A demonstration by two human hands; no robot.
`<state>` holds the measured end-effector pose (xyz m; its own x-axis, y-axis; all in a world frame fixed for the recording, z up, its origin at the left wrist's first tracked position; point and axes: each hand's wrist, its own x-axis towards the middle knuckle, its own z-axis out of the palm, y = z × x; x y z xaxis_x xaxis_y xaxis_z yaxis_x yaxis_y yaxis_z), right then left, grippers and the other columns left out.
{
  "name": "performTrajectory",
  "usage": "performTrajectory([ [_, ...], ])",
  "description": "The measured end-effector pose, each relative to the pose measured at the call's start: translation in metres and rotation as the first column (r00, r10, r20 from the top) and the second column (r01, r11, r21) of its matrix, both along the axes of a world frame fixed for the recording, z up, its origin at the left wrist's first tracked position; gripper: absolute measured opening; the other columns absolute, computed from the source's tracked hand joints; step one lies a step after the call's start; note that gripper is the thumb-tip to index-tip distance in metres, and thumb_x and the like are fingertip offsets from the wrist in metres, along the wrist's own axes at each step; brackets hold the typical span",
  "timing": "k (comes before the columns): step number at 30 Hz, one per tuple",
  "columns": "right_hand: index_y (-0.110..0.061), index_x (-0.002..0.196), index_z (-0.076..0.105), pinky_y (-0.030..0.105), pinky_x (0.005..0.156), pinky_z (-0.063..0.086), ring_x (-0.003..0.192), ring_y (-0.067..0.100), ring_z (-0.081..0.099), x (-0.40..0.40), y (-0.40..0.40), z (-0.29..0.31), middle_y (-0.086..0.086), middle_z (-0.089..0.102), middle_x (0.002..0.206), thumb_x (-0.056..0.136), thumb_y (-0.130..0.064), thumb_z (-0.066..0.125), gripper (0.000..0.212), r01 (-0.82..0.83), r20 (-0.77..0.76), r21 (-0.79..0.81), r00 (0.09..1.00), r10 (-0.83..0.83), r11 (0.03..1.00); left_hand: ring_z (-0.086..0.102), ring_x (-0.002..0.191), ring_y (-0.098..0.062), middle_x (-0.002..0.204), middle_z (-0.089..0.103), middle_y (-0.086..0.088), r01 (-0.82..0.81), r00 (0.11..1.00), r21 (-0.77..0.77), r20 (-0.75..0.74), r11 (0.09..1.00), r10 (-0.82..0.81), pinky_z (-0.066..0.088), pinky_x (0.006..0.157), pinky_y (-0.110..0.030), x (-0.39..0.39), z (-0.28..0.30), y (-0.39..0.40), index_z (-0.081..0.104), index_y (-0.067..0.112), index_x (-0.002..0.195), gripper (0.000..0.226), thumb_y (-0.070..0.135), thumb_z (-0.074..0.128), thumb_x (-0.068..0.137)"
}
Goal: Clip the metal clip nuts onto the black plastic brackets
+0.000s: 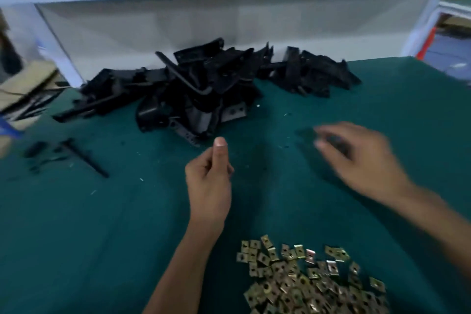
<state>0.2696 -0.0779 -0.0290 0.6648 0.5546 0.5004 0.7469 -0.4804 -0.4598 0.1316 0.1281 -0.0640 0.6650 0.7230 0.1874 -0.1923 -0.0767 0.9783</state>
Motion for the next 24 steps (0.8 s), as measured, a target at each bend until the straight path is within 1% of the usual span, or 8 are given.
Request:
performTrajectory([
  [2,-0.017,0.132,0.063,0.025,0.085,0.044,0.083,0.008,0.058,0.015,0.083,0.006,-0.005,0.068,0.111,0.098,-0.045,0.062,0.045,-0.035,-0.156,-0.065,0.987,0.025,0.997,0.022,0.046,-0.012,0.052,0.030,0.006,0.003,1.000,0.010,-0.004,1.000,-0.003,0.023,0.047,-0.029,0.000,-0.001,0.001,0.035,0.026,0.053,0.056,0.044,0.046,0.105],
  [4,-0.022,0.136,0.058,0.027,0.081,0.046,0.083,0.009,0.064,0.025,0.142,0.010,-0.008,0.068,0.110,0.097,-0.053,0.060,0.050,-0.068,-0.391,-0.095,0.920,0.026,0.993,0.024,0.048,-0.013,0.053,0.032,0.008,-0.007,1.000,-0.015,-0.009,1.000,0.007,0.024,0.048,-0.031,0.001,-0.004,0.005,0.040,0.027,0.056,0.053,0.043,0.042,0.107],
  [6,-0.016,0.110,0.069,0.030,0.068,0.051,0.066,0.011,0.070,0.032,0.172,0.014,-0.003,0.074,0.092,0.096,-0.041,0.066,0.028,-0.082,-0.544,-0.052,0.838,0.041,0.995,0.025,0.051,-0.014,0.056,0.034,0.009,-0.015,0.999,-0.038,-0.031,0.999,0.013,0.025,0.050,-0.035,0.002,-0.007,0.007,0.044,0.027,0.060,0.050,0.041,0.039,0.108],
  [8,-0.004,0.097,0.074,0.040,0.065,0.056,0.069,0.019,0.073,0.041,0.186,0.012,0.010,0.076,0.086,0.090,-0.023,0.071,0.020,-0.071,-0.501,-0.139,0.865,-0.008,0.988,0.029,0.054,-0.015,0.059,0.038,0.010,-0.007,0.999,-0.034,-0.043,0.999,0.006,0.029,0.053,-0.039,0.003,-0.009,0.008,0.050,0.023,0.066,0.042,0.038,0.040,0.105],
  [11,-0.012,0.130,0.062,0.048,0.089,0.056,0.115,0.034,0.057,0.051,0.189,0.008,0.012,0.058,0.129,0.084,-0.021,0.066,0.047,-0.008,-0.195,-0.465,0.976,-0.093,0.885,0.033,0.055,-0.017,0.058,0.042,0.011,0.011,0.999,-0.020,-0.042,1.000,-0.012,0.033,0.055,-0.044,0.004,-0.009,0.006,0.059,0.022,0.074,0.029,0.033,0.044,0.098],
  [14,-0.028,0.151,0.040,0.049,0.108,0.034,0.139,0.033,0.027,0.059,0.188,-0.004,0.000,0.028,0.152,0.094,-0.029,0.060,0.060,-0.055,-0.159,-0.615,0.986,-0.055,0.787,0.037,0.051,-0.019,0.054,0.045,0.010,0.038,0.996,0.052,-0.080,0.998,-0.034,0.037,0.048,-0.045,0.003,-0.007,0.003,0.062,0.025,0.074,0.025,0.027,0.048,0.094],
  [20,-0.039,0.153,0.037,0.055,0.113,0.023,0.146,0.036,0.018,0.066,0.192,-0.012,0.004,0.027,0.152,0.095,-0.058,0.059,0.065,-0.060,-0.194,-0.642,0.977,-0.087,0.765,0.042,0.051,-0.020,0.054,0.049,0.008,0.039,0.995,0.077,-0.099,0.996,-0.032,0.039,0.047,-0.044,0.002,-0.003,0.002,0.065,0.021,0.076,0.024,0.018,0.052,0.096],
  [24,-0.046,0.147,0.041,0.054,0.112,0.025,0.139,0.033,0.022,0.062,0.196,-0.008,0.003,0.024,0.141,0.096,-0.056,0.056,0.055,-0.060,-0.147,-0.654,0.988,-0.049,0.754,0.042,0.048,-0.015,0.053,0.050,0.007,0.043,0.995,0.095,-0.091,0.995,-0.035,0.034,0.044,-0.036,0.002,-0.004,0.000,0.064,0.019,0.076,0.022,0.018,0.054,0.095],
])
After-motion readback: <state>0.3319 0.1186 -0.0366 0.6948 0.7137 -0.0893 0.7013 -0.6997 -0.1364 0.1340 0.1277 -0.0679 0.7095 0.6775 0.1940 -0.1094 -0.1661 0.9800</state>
